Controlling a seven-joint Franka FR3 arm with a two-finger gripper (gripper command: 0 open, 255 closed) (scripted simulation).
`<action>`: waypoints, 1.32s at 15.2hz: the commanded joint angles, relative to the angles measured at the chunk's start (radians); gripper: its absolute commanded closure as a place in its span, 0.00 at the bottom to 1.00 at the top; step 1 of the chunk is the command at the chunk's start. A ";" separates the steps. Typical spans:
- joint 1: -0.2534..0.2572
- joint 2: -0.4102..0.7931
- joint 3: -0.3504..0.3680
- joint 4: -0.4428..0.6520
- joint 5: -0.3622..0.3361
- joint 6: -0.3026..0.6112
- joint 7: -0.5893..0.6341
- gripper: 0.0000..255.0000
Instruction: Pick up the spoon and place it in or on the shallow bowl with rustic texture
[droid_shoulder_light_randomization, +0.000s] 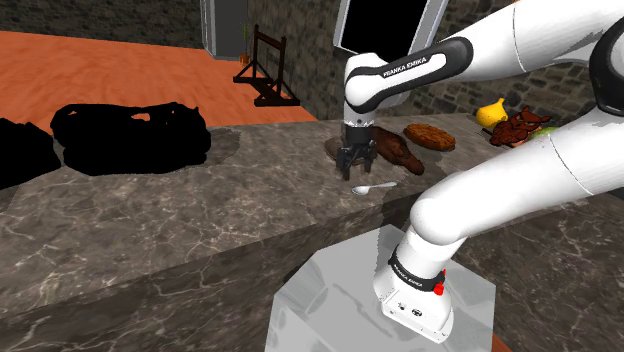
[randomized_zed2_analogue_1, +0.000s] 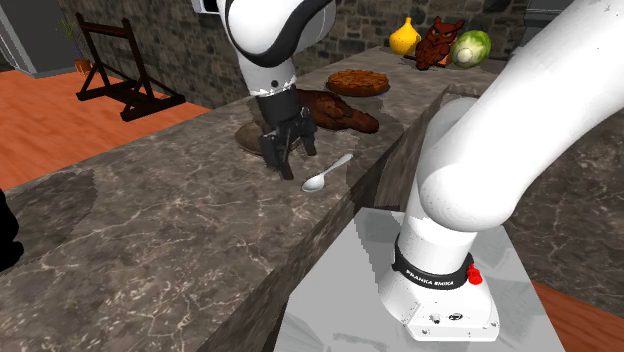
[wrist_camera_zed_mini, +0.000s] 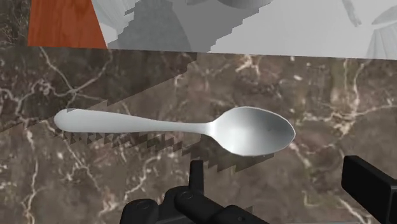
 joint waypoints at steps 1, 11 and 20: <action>-0.004 0.016 -0.003 -0.018 -0.006 0.030 0.004 0.00; -0.010 0.040 -0.010 -0.081 -0.017 0.117 0.006 0.00; -0.010 0.040 -0.010 -0.081 -0.017 0.116 0.006 1.00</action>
